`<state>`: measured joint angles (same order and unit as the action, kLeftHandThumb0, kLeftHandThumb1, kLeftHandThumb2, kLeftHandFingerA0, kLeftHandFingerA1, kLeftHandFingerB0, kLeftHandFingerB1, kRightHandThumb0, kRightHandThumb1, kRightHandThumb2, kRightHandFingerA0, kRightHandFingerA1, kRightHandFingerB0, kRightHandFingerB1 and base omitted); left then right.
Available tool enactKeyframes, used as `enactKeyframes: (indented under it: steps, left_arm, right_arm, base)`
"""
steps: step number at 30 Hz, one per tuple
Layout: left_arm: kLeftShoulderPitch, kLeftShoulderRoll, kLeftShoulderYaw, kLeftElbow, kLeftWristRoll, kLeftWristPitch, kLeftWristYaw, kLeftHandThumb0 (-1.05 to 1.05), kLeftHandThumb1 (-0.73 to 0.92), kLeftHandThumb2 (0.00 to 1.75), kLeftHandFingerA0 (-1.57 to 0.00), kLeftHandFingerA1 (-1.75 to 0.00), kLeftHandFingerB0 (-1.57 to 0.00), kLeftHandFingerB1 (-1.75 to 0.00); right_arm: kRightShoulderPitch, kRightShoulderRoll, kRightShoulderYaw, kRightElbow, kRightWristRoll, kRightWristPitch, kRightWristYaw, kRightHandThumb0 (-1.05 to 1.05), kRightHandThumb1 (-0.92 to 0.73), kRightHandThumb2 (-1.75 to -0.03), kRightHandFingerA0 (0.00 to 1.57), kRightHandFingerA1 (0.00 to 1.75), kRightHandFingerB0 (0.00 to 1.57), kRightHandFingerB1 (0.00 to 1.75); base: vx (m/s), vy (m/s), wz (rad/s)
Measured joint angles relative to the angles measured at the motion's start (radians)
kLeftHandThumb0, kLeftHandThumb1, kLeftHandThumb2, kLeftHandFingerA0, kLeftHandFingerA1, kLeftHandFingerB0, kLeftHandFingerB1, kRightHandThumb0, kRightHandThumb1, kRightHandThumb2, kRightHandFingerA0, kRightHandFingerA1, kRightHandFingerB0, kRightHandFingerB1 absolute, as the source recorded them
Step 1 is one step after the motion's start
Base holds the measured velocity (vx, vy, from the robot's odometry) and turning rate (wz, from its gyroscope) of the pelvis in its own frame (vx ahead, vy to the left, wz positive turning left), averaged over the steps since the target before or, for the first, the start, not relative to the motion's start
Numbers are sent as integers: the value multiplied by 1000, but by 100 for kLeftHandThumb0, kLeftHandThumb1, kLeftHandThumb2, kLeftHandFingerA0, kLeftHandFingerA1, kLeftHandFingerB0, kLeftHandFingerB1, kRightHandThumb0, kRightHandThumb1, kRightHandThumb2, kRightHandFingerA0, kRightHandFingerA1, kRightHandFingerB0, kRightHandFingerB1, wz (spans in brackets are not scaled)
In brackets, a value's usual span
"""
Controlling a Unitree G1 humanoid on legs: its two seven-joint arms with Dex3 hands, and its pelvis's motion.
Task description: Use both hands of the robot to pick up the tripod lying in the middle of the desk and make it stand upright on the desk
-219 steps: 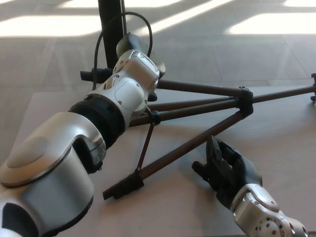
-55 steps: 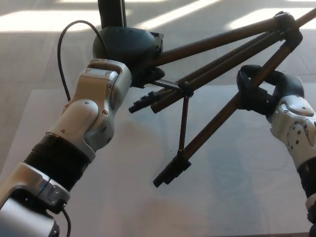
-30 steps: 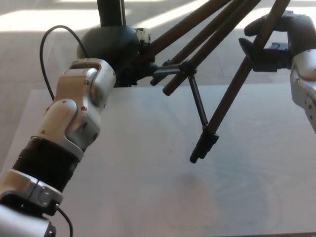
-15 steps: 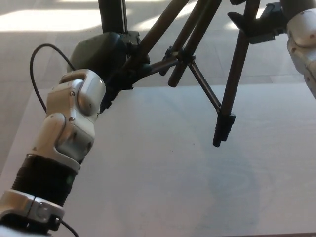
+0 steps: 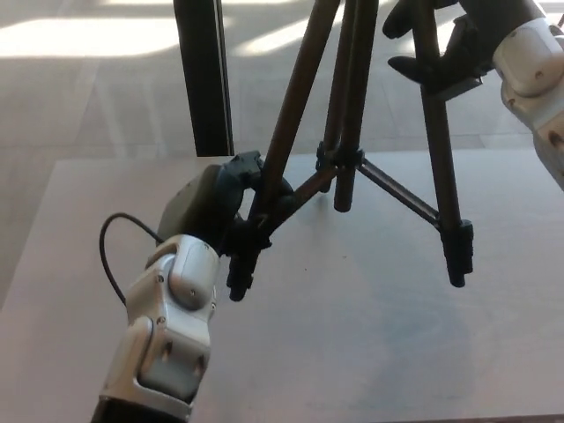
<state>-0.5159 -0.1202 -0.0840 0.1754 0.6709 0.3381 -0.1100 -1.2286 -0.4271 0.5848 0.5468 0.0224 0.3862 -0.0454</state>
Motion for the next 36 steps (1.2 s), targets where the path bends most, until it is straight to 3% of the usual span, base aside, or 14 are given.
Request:
enactKeyframes:
  steps: [1, 2, 6, 15, 17, 18, 21, 22, 23, 24, 27, 31, 34, 36]
  left_arm:
    - [23, -13, 1, -16, -2, 9, 6, -31, 72, 77, -77, -153, -52, -75]
    - [37, -23, 1, -27, -3, 17, 9, -29, 72, 76, -74, -147, -54, -75]
    - [83, -52, -4, -55, -3, 45, 17, -27, 62, 97, -77, -172, -63, -127]
    - [139, -26, -34, -63, -1, 68, 52, -27, 68, 99, -86, -175, -68, -159]
    - [145, -6, -44, -65, 0, 67, 54, -26, 67, 94, -82, -171, -66, -141]
    - [149, 14, -50, -69, 0, 67, 54, -29, 71, 89, -68, -147, -67, -90]
    - [150, 61, -73, -74, 1, 63, 51, -30, 72, 89, -74, -150, -67, -79]
    - [151, 73, -82, -75, 0, 62, 49, -32, 75, 87, -75, -144, -65, -91]
    - [153, 82, -88, -74, -1, 57, 48, -32, 75, 87, -75, -144, -65, -91]
    - [156, 91, -91, -74, -2, 50, 47, -34, 75, 86, -80, -146, -71, -96]
    - [165, 110, -94, -75, -9, 29, 46, -34, 73, 88, -79, -148, -72, -91]
    - [184, 126, -100, -82, -15, 15, 38, -32, 72, 90, -82, -173, -65, -130]
    - [189, 130, -100, -84, -17, 14, 34, -32, 67, 91, -82, -174, -67, -125]
    - [195, 131, -101, -87, -18, 14, 34, -32, 67, 92, -86, -171, -70, -91]
  right_arm:
    - [8, 0, 2, -18, -12, 1, 5, -17, -40, -125, 88, 167, 86, 136]
    - [13, 0, 4, -32, -21, 1, 8, -20, -40, -128, 92, 166, 89, 133]
    - [45, 0, 5, -75, -55, -3, 13, -20, -39, -114, 94, 168, 88, 135]
    - [170, 1, -38, -197, -122, -32, 13, -19, -46, -118, 88, 171, 81, 143]
    - [202, 1, -56, -219, -134, -40, 13, -23, -47, -119, 89, 170, 84, 142]
    - [223, 2, -66, -235, -137, -42, 15, -19, -49, -112, 89, 169, 84, 143]
    - [273, 7, -96, -263, -137, -55, 15, -20, -55, -105, 88, 169, 84, 138]
    - [283, 9, -105, -273, -137, -59, 15, -24, -51, -115, 115, 134, 94, 117]
    - [296, 12, -114, -286, -137, -60, 15, -24, -51, -115, 115, 134, 94, 117]
    - [310, 15, -122, -300, -137, -61, 16, -16, -46, -121, 86, 170, 79, 148]
    - [339, 17, -136, -329, -137, -66, 21, -17, -48, -118, 88, 168, 81, 147]
    - [369, 17, -160, -347, -137, -77, 35, -18, -45, -119, 85, 170, 79, 142]
    - [382, 21, -172, -353, -137, -78, 42, -15, -50, -115, 84, 170, 80, 138]
    - [387, 24, -178, -357, -139, -78, 50, -14, -50, -114, 83, 172, 79, 139]
  base:
    - [0, 0, 0]
    - [0, 0, 0]
    - [0, 0, 0]
    - [0, 0, 0]
    - [0, 0, 0]
    - [0, 0, 0]
    - [0, 0, 0]
    - [0, 0, 0]
    - [0, 0, 0]
    - [0, 0, 0]
    - [0, 0, 0]
    - [0, 0, 0]
    - [0, 0, 0]
    - [0, 0, 0]
